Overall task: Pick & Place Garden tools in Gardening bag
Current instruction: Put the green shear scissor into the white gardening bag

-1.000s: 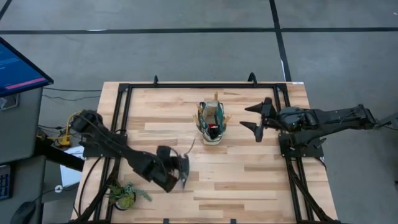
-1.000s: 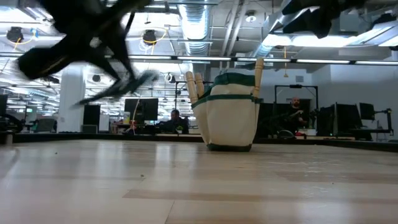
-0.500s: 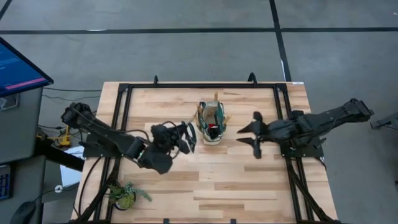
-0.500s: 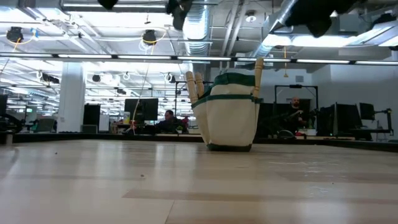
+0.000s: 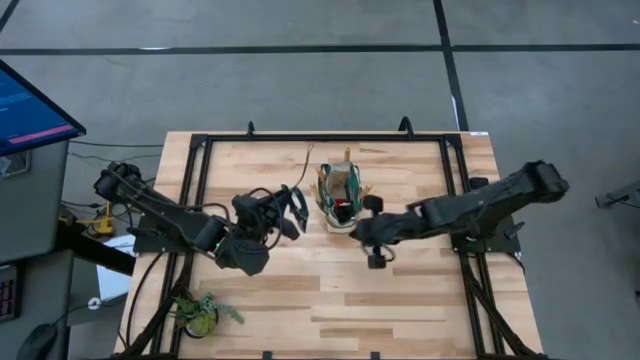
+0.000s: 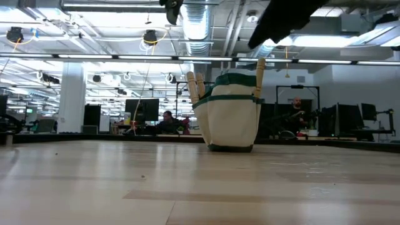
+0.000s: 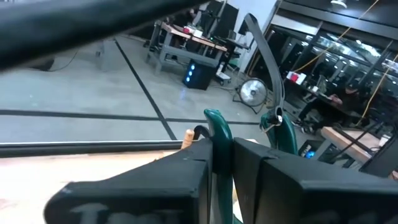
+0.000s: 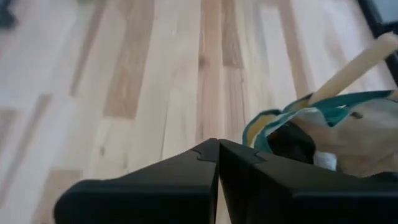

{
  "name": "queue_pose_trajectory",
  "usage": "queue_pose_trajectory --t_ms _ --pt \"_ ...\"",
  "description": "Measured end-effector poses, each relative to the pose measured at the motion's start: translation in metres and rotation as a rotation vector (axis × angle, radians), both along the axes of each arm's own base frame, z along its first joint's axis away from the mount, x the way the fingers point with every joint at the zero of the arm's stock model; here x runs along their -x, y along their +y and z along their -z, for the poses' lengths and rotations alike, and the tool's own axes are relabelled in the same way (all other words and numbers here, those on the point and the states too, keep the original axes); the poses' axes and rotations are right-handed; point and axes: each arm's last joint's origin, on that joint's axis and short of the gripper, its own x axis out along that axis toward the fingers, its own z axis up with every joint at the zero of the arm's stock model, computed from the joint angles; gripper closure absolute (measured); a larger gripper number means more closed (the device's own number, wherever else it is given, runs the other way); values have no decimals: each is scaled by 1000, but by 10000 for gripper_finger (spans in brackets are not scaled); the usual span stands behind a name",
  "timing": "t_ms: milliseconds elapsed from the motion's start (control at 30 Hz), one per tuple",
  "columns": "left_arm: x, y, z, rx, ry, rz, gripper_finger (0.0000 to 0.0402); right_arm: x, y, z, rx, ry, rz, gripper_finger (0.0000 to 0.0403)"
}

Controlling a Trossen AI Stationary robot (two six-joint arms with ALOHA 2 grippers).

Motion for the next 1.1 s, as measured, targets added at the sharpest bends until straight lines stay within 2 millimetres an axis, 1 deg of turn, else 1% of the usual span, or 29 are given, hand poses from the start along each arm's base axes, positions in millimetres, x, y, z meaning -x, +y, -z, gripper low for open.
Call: queue_pose_trajectory --t_ms 100,267,400,533,700,867,1100 --pt "0 0 0 -4 2 -1 385 -16 4 6 55 82 -25 402" --pt "1 -2 -1 -9 -1 -5 385 -33 6 21 173 199 -24 402" --pt "-1 -3 0 -8 -9 -11 386 -39 -1 31 222 273 -11 402" --pt "-5 -5 4 -15 -18 -29 386 -39 -12 30 258 280 45 403" --pt "-18 -12 19 -38 -11 -56 386 -38 -26 23 267 265 105 403" --pt "-39 -15 42 -39 -11 -79 386 -39 -40 24 264 282 148 403" --pt "-62 -6 65 -41 -15 -138 386 -39 -51 25 242 296 166 403"
